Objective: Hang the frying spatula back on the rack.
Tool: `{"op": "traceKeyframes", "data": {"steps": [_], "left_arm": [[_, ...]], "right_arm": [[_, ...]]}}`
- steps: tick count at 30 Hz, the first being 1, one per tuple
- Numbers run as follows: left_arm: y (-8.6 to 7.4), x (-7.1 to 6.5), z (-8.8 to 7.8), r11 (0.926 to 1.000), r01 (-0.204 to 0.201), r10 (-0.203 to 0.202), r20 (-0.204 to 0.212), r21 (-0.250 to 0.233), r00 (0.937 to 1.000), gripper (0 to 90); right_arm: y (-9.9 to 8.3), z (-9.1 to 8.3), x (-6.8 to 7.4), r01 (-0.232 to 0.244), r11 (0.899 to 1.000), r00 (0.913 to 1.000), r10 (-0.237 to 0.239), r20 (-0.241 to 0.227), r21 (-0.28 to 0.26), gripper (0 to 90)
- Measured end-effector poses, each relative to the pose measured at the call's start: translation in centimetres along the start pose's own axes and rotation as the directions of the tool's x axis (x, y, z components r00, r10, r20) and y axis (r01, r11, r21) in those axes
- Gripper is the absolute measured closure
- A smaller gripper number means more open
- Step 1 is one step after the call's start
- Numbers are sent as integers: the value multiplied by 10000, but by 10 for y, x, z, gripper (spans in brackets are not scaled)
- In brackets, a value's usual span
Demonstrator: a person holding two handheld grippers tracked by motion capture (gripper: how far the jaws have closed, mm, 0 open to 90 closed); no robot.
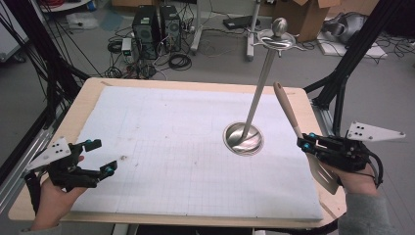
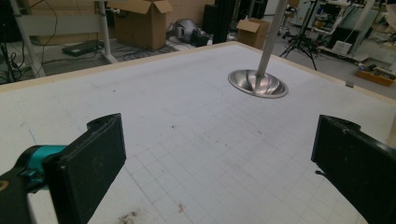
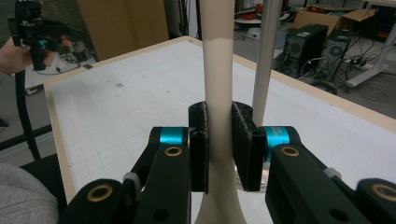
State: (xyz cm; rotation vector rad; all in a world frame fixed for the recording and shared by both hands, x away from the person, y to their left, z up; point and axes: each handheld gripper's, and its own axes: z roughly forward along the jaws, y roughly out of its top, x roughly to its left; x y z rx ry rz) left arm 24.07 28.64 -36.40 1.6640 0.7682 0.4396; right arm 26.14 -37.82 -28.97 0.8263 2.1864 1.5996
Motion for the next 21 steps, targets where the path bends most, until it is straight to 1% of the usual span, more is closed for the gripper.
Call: {"op": "traceKeyframes", "data": {"steps": [1, 7, 11, 12, 14, 15, 17, 19, 20, 21], "left_arm": [[0, 0, 0, 10000, 17, -17, -5, -5, 10000, 35], [-2, -1, -5, 10000, 24, -24, -109, 36, 9999, 35], [-2, -1, -9, 10000, -7, 8, -99, 75, 10000, 35], [0, 0, -11, 10000, 21, -21, -104, 17, 9999, 35], [1, 1, -15, 10000, 29, -30, -140, -93, 9999, 35], [2, 2, -18, 9999, 31, -33, -175, -138, 9998, 35], [2, 3, -22, 9998, 57, -63, -254, -202, 9997, 35], [2, 4, -25, 9992, 180, -187, -205, -347, 9996, 35], [2, 4, -26, 9994, 137, -144, -234, -333, 9996, 35], [2, 4, -27, 9993, 183, -192, -261, -338, 9995, 35]], "right_arm": [[0, -1, -1, -76, 10000, 10000, 75, -49, -53, 781], [5, -2, -8, -132, 9998, 9999, 132, 7, -149, 781], [9, -3, -12, -221, 9994, 9998, 221, -16, -277, 781], [10, -3, -13, -170, 9995, 9999, 169, -31, -274, 781], [12, -3, -15, -222, 9996, 9997, 220, -120, -161, 781], [13, -3, -16, -143, 9998, 9999, 141, -96, -143, 781], [16, -3, -17, -195, 9998, 9998, 194, -74, -83, 781], [18, -3, -19, -184, 9997, 9998, 183, -71, -146, 781], [19, -3, -20, -214, 9996, 9998, 212, -61, -195, 781], [19, -4, -20, -256, 9994, 9996, 254, -80, -229, 781]]}}
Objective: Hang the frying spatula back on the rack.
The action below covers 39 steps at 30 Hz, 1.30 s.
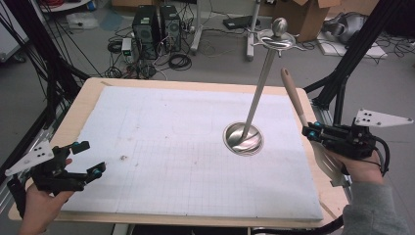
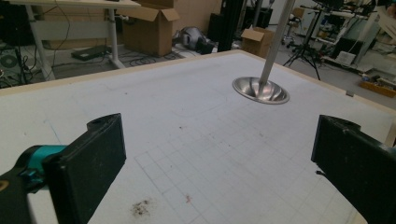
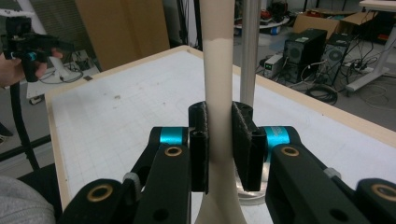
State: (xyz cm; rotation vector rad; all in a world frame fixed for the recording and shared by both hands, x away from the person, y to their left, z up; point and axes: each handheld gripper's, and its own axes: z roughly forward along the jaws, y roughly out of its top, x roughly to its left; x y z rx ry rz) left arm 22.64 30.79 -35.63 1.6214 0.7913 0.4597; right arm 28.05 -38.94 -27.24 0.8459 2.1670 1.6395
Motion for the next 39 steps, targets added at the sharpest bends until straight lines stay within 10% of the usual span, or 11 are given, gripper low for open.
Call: {"op": "traceKeyframes", "data": {"steps": [16, 39], "left_arm": [[-7, 1, -6, 10000, 60, -58, -263, 72, 9996, 35], [-13, 3, -12, 9996, 162, -151, -510, 212, 9986, 35]], "right_arm": [[2, -9, -18, -629, 9974, 9980, 627, -79, -356, 781], [20, -20, -20, -344, 9967, 9992, 329, -219, -736, 781]]}}
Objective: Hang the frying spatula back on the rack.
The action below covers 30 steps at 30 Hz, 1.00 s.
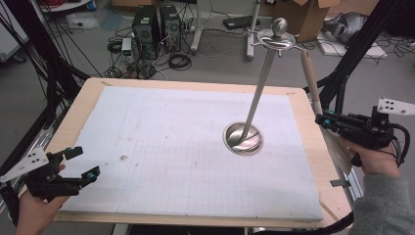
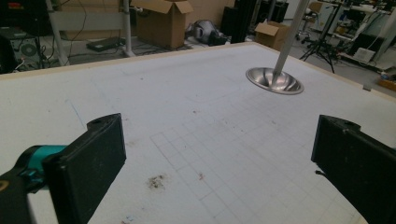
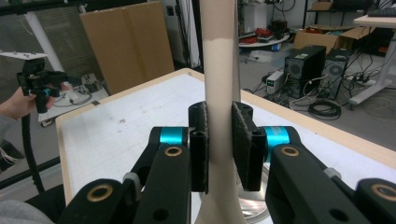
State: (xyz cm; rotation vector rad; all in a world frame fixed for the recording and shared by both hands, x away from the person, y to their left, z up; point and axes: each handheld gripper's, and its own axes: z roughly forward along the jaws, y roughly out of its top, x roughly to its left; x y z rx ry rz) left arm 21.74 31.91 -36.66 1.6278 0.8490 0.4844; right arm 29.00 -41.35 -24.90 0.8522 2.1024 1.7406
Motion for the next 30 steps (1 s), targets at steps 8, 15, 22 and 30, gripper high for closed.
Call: {"op": "traceKeyframes", "data": {"steps": [8, 15, 22, 30], "left_arm": [[-1, 1, -1, 10000, 47, -47, -28, 28, 10000, 35], [-4, 1, 0, 9993, -99, 107, -228, 360, 9997, 35], [-4, 2, -1, 9994, -86, 93, -193, 322, 9998, 35], [-5, 2, -2, 9995, -58, 65, -218, 309, 9997, 35]], "right_arm": [[2, -5, -4, -174, 9997, 9998, 175, 49, -167, 781], [6, -6, -4, -254, 9988, 9997, 256, 45, -409, 781], [6, -1, -5, -283, 9994, 9995, 286, 122, -209, 781], [6, 2, -7, -368, 9990, 9993, 369, 17, -237, 781]]}}
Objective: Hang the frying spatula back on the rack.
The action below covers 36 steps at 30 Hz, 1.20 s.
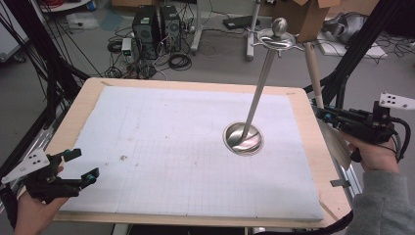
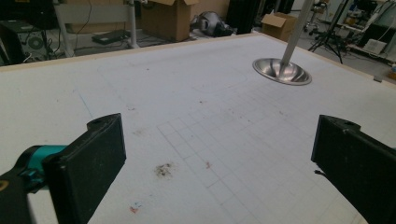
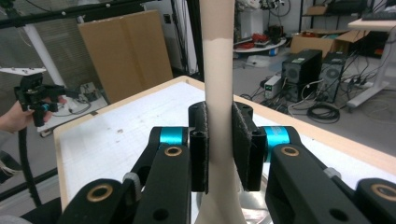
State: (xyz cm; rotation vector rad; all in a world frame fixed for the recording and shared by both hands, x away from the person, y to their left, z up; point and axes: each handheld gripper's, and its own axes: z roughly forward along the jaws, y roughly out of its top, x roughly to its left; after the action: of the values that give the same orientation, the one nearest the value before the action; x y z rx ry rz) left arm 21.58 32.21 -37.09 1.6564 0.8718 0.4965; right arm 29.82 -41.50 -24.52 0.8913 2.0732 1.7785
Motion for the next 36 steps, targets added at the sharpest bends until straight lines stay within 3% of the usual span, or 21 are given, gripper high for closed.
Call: {"op": "traceKeyframes", "data": {"steps": [36], "left_arm": [[-3, 0, 1, 9998, -7, 7, -16, 179, 10000, 35]], "right_arm": [[-6, 26, -1, -66, 9994, 9999, 69, -99, 334, 783]]}}
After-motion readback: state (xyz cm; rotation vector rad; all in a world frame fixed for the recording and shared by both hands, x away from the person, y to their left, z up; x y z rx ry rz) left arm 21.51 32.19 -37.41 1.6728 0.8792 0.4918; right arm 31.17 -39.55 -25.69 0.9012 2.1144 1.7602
